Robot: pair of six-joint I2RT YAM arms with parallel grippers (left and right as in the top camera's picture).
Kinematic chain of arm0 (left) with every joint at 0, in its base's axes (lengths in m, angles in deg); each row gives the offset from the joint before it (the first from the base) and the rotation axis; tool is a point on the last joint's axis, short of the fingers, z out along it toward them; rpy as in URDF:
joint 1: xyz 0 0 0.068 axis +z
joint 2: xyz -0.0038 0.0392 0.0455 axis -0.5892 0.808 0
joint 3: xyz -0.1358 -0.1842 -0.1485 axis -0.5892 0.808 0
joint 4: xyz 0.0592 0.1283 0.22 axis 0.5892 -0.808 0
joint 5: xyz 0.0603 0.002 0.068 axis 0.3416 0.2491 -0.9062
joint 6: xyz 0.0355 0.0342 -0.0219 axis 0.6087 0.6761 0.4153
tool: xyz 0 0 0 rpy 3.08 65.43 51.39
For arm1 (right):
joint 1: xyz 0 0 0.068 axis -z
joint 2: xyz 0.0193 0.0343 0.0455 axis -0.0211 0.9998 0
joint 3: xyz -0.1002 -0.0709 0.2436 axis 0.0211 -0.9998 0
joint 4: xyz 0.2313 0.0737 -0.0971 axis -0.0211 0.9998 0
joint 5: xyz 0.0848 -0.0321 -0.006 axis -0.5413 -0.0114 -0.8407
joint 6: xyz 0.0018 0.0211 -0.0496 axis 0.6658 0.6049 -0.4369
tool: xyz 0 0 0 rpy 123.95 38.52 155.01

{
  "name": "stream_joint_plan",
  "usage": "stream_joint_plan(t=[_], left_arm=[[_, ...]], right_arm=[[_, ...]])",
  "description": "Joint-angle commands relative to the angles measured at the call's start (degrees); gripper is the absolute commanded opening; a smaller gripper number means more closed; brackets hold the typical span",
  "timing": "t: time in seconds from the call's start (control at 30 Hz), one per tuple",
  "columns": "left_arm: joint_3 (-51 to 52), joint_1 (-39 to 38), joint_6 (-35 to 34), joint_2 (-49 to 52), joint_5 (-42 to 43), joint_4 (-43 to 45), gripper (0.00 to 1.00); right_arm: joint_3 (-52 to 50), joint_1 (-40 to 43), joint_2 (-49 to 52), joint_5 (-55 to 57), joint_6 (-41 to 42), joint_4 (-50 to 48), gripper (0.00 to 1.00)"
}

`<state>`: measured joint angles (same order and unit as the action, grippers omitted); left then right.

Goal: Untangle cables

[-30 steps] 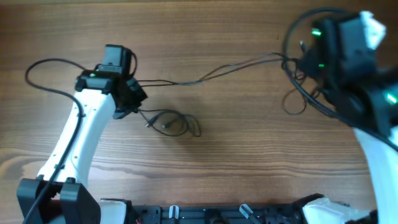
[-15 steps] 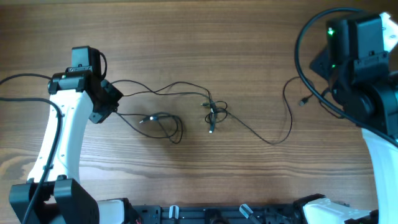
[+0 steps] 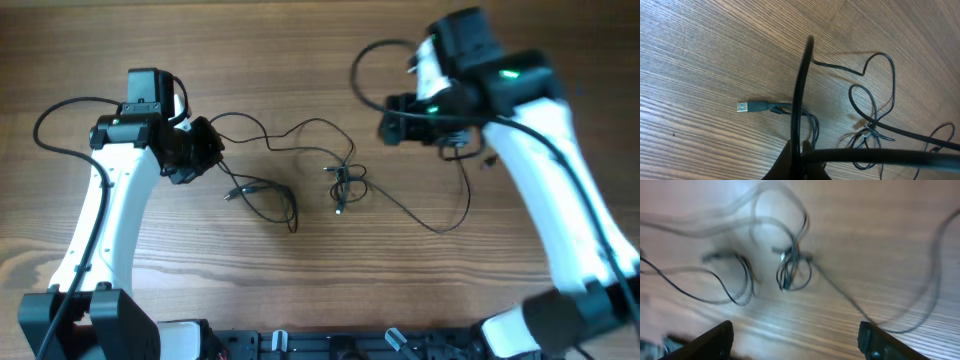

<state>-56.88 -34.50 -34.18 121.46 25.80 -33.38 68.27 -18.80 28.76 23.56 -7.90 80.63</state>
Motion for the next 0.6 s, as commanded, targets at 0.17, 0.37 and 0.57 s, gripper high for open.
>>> stream_joint_plan(t=[0.17,0.37,0.57], left_arm=[[0.3,-0.1,-1.4,0.2,-1.6,-0.6,0.04],[0.3,-0.1,-1.4,0.2,-1.6,-0.7,0.06],[0.3,-0.1,-1.4,0.2,-1.6,-0.6,0.06]], right_arm=[[-11.4,-5.7,13.5,-5.9,-3.9,-10.4,0.85],[-12.1,-9.3,19.9,-5.8,-2.2,-11.2,0.91],[-15.0,-10.9,20.6,-5.4,1.3,-11.8,0.82]])
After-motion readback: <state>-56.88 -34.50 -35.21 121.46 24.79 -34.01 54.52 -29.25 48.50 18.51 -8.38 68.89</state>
